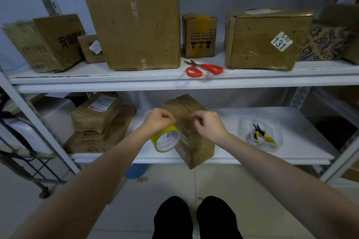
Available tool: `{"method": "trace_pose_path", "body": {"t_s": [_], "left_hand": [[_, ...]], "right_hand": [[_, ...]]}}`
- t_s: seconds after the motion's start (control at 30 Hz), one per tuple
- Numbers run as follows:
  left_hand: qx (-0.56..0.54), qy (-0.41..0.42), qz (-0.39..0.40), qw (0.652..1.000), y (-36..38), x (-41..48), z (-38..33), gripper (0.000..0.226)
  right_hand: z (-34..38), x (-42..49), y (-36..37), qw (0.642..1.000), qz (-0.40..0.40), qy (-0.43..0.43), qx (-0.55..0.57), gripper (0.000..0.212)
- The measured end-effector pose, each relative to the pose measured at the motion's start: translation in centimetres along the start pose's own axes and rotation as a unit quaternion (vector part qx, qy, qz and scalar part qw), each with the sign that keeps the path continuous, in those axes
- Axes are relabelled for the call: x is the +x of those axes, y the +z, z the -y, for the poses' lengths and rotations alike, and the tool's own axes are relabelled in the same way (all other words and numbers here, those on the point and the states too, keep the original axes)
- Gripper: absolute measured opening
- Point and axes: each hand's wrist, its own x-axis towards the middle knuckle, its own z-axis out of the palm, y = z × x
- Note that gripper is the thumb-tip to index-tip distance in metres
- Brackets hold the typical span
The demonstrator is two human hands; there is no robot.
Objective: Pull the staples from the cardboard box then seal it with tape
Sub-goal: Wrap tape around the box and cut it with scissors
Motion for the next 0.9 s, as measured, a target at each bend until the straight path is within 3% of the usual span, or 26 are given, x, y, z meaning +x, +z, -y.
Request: {"method": "trace_pose_path", "body": {"t_s": [0.13, 0.27, 0.33, 0.43, 0.57, 0.73, 0.9], "left_hand": [[-0.007, 0.009, -0.007, 1.0, 0.2, -0.2, -0.3, 0.011], [-0.032, 0.027, -0.009, 0.999, -0.3, -0.7, -0.8, 0.017], [-0.049, 0.031, -0.017, 0.998, -0.6, -1.0, -1.0, 0.022], [-0.139, -0.016, -0.02, 0.99, -1.1, -1.0, -0.6, 0.049], [-0.116, -0.012, 0.057, 0.992, -1.6, -1.3, 0.0, 0.017], [-0.093, -0.017, 0.093, 0.991, -1.3, -1.5, -0.5, 0.023], [0.021, -0.064, 0.098, 0.993, -0.9, -1.3, -1.9, 0.022]], "right_hand": [[3.0, 0.1, 1.1, 0.988, 0.047, 0.042, 0.14, 0.036], [3.4, 1.0, 1.3, 0.969, 0.028, 0.077, 0.233, 0.018], [3.5, 1.7, 0.9, 0.97, 0.027, 0.086, 0.228, 0.025], [3.4, 2.7, 0.0, 0.965, 0.039, 0.105, 0.236, 0.03], [2.4, 3.3, -0.8, 0.959, 0.049, 0.137, 0.244, 0.032], [1.7, 3.3, -0.4, 0.97, 0.04, 0.165, 0.172, 0.029], [1.2, 2.4, 0.6, 0.975, 0.028, 0.2, 0.092, 0.039]]}}
